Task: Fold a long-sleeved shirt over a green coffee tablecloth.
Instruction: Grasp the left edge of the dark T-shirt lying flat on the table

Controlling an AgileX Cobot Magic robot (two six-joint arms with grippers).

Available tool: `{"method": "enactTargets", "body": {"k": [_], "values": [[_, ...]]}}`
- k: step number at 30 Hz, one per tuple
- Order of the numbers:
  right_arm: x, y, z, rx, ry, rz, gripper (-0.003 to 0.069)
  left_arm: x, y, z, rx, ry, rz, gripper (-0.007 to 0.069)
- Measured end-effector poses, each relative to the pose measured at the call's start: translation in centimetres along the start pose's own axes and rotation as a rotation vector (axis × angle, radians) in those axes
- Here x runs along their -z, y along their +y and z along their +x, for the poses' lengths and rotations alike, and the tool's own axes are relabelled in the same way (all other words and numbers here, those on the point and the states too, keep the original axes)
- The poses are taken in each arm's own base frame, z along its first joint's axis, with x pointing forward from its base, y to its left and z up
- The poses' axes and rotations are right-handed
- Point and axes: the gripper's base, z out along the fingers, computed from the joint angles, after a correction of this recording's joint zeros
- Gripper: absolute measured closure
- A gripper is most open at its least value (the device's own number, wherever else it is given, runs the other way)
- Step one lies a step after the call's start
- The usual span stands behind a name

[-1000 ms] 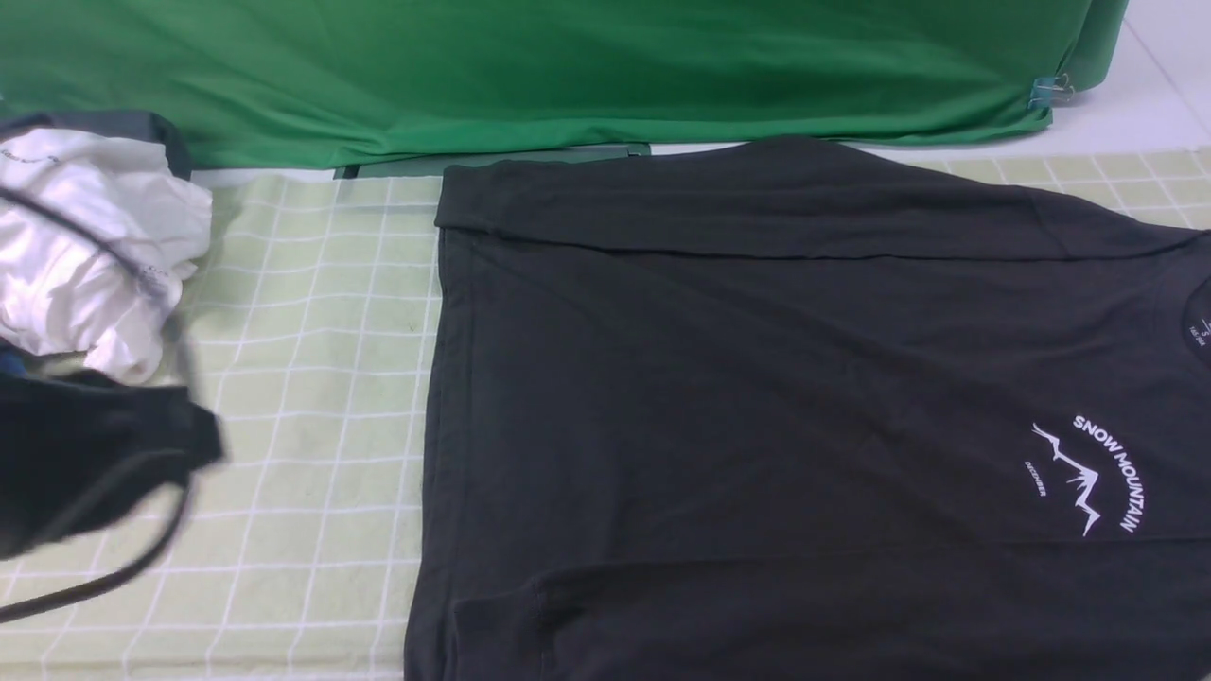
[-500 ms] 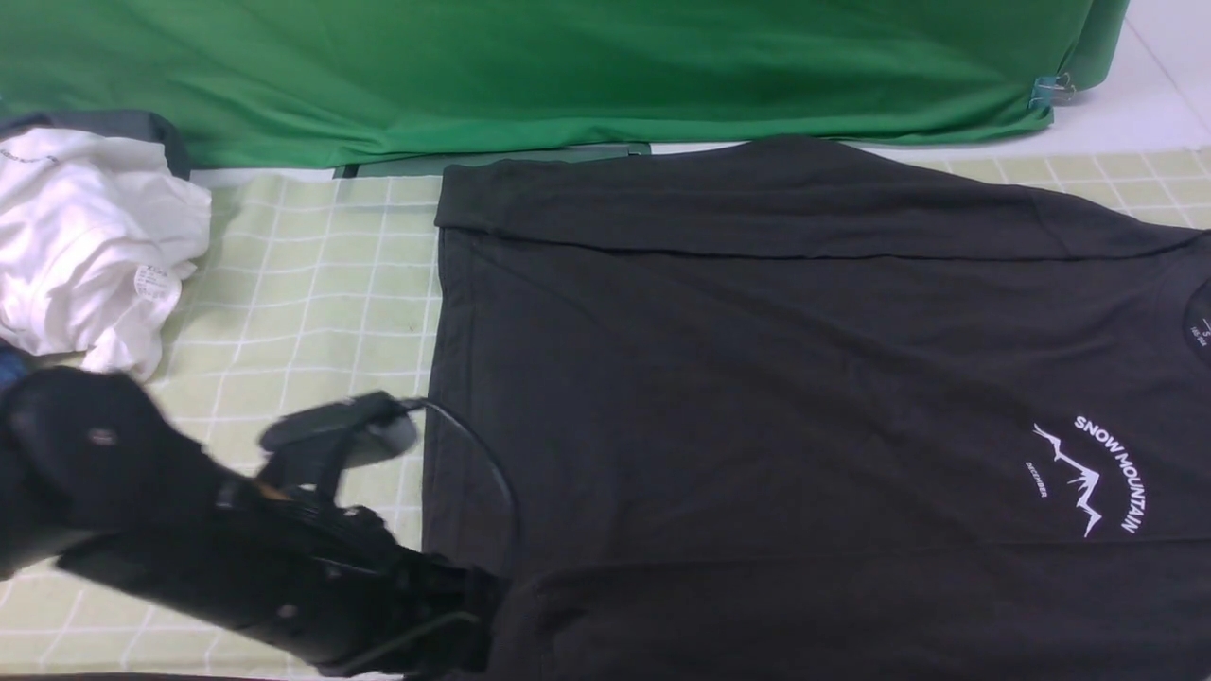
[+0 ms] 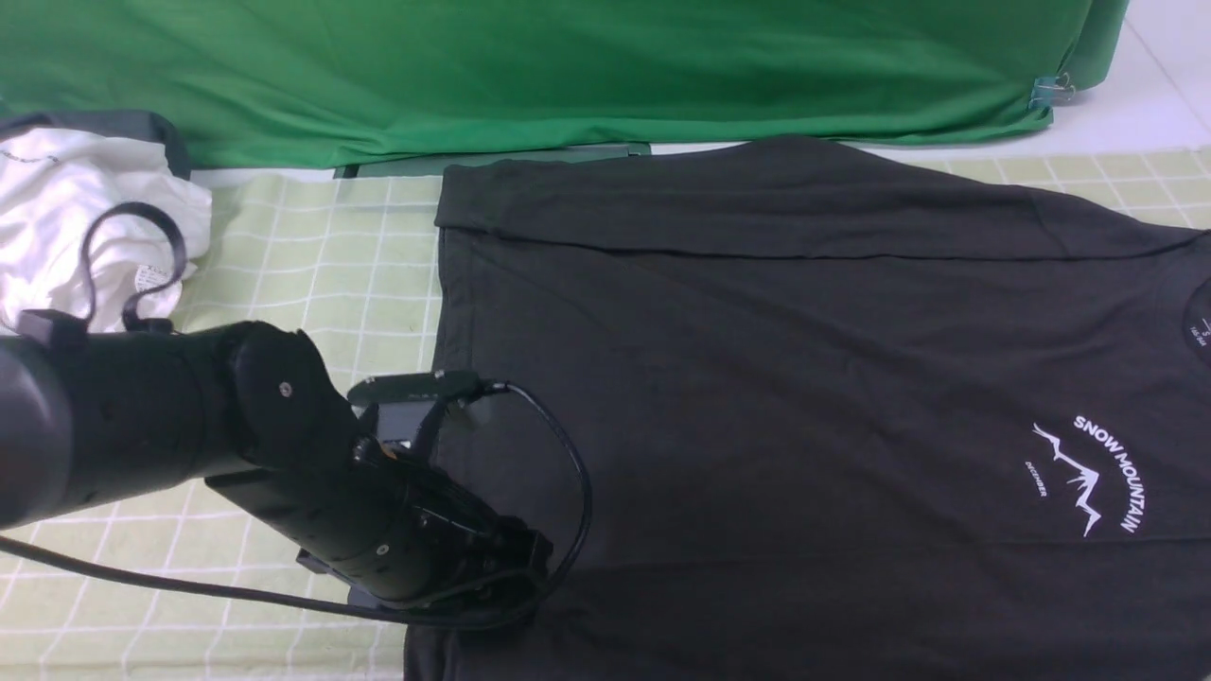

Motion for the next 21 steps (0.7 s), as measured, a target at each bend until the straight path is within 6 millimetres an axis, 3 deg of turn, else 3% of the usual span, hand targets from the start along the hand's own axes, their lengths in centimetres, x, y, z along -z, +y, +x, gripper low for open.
{"method": "enactTargets", "body": {"k": [9,12,14,21], "values": [[0.00,-0.01,-0.04,0.000,-0.004,0.001,0.0595,-0.52,0.06,-0.04,0.016,0.023,0.002,0.0162],[0.00,-0.01,-0.04,0.000,-0.004,0.001,0.0591,-0.52,0.03,0.05,0.017,0.032,0.004,0.0195],[0.00,-0.01,-0.04,0.000,-0.004,0.001,0.0589,-0.52,0.00,0.07,0.030,0.034,0.008,0.0229],[0.00,-0.01,-0.04,0.000,-0.004,0.001,0.0589,-0.50,-0.11,0.08,0.034,0.038,0.018,0.0504]]}}
